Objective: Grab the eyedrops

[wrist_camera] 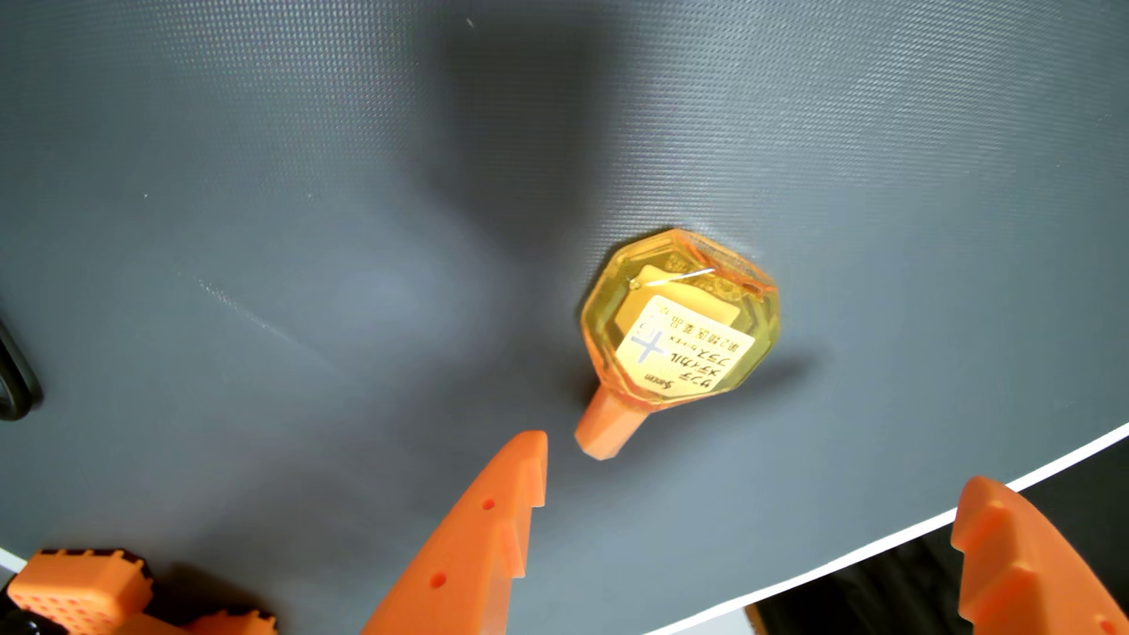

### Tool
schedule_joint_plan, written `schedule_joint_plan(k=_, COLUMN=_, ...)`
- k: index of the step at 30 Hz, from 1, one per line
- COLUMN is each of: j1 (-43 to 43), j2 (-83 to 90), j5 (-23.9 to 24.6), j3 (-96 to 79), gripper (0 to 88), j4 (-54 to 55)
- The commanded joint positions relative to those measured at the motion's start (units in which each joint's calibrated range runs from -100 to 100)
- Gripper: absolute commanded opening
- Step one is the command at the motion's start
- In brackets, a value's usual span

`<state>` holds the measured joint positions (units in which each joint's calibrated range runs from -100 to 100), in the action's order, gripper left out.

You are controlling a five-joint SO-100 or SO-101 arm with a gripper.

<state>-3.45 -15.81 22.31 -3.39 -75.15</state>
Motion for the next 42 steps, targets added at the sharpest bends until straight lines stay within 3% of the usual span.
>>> schedule_joint_plan(k=1, j1=-1.0, j2=0.1, j5=0.3, j3=1.8, gripper=37.0, j4=1.1)
schedule_joint_plan(k=42, j1=-1.8, j2=-1.0, j5=0.1, j3=-12.2, gripper=36.9, j4=11.2)
